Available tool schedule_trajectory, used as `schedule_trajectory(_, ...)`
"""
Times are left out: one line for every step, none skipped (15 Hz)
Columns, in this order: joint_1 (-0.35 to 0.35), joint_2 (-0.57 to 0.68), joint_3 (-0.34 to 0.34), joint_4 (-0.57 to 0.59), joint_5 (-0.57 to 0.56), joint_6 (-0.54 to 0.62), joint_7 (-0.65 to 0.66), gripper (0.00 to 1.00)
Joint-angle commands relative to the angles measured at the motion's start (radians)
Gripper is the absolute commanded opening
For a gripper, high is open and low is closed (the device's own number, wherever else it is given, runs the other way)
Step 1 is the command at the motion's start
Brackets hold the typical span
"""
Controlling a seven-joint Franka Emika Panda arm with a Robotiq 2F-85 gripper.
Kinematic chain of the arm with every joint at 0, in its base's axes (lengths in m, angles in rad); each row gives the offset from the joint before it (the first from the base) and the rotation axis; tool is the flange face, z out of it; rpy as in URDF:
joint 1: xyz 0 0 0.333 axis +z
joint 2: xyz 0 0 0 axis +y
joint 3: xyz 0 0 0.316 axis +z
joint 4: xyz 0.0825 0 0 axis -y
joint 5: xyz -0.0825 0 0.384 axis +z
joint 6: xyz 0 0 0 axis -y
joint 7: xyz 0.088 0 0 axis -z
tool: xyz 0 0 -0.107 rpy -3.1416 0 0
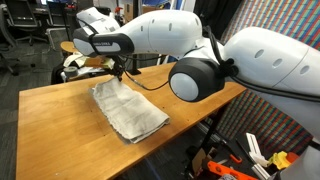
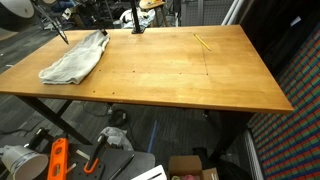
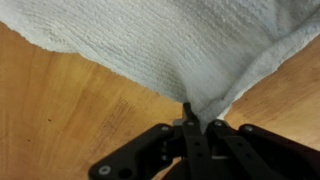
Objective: Fold the cloth in half
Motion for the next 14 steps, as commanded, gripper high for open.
schedule_trajectory(-0.005,0.001,-0.008,0.016,0.002,0.009,0.037,0.07)
schedule_trajectory(-0.005,0.0,-0.008,0.015,0.003,0.009,0.046,0.07)
schedule_trajectory(-0.006,0.0,-0.006,0.016,0.005,0.009,0.053,0.07)
schedule_trajectory(-0.007,-0.001,-0.003,0.015,0.008,0.013,0.062,0.07)
schedule_trajectory(-0.008,-0.001,-0.002,0.015,0.009,0.013,0.067,0.07)
schedule_trajectory(-0.007,-0.002,0.0,0.015,0.01,0.012,0.068,0.07)
schedule_trajectory(-0.006,-0.002,0.001,0.015,0.01,0.009,0.066,0.07)
schedule_trajectory(-0.005,-0.003,0.003,0.015,0.011,0.006,0.064,0.07)
schedule_trajectory(-0.003,0.007,-0.001,0.015,0.004,-0.005,0.051,0.07)
schedule_trajectory(-0.002,0.007,0.0,0.015,0.004,-0.005,0.052,0.07)
schedule_trajectory(-0.002,0.007,0.0,0.015,0.004,-0.005,0.052,0.07)
schedule_trajectory(-0.002,0.007,0.0,0.015,0.004,-0.005,0.052,0.07)
schedule_trajectory(-0.002,0.007,0.0,0.015,0.004,-0.005,0.052,0.07)
schedule_trajectory(-0.002,0.007,0.0,0.015,0.004,-0.005,0.052,0.07)
